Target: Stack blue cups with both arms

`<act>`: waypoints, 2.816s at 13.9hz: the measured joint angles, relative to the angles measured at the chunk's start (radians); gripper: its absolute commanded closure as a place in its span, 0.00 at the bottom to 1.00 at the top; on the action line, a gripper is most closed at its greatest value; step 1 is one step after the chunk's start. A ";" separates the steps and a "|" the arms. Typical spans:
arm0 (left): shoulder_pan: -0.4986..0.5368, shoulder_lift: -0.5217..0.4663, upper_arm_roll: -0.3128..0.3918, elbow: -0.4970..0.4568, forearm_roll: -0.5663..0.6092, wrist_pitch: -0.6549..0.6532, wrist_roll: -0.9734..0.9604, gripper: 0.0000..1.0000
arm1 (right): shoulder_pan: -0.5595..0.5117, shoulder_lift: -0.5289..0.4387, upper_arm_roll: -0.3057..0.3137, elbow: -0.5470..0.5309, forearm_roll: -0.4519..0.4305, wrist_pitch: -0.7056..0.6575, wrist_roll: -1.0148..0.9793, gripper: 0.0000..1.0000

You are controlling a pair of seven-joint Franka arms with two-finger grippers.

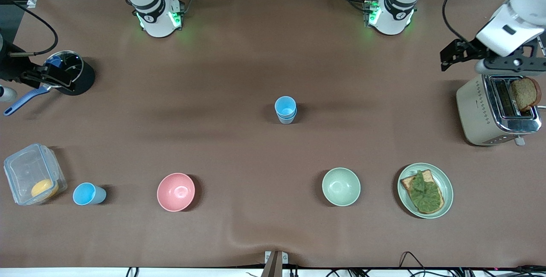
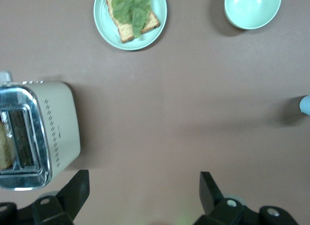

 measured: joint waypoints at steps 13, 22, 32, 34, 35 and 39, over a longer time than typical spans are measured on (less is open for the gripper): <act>0.006 0.041 0.042 0.110 0.000 -0.052 0.000 0.00 | 0.000 0.000 -0.001 0.000 0.000 0.000 0.000 0.00; 0.017 0.070 0.039 0.138 0.000 -0.056 0.000 0.00 | 0.000 0.000 -0.004 0.000 0.000 0.000 0.000 0.00; 0.017 0.079 0.035 0.154 0.000 -0.056 0.000 0.00 | 0.000 0.000 -0.006 0.000 0.000 0.001 0.000 0.00; 0.017 0.079 0.035 0.154 0.000 -0.056 0.000 0.00 | 0.000 0.000 -0.008 0.000 0.000 0.001 0.000 0.00; 0.018 0.079 0.035 0.154 0.000 -0.056 0.000 0.00 | 0.000 0.000 -0.009 0.000 0.000 0.001 0.000 0.00; 0.018 0.079 0.035 0.154 0.000 -0.056 0.000 0.00 | 0.000 0.000 -0.009 0.000 0.000 0.004 0.000 0.00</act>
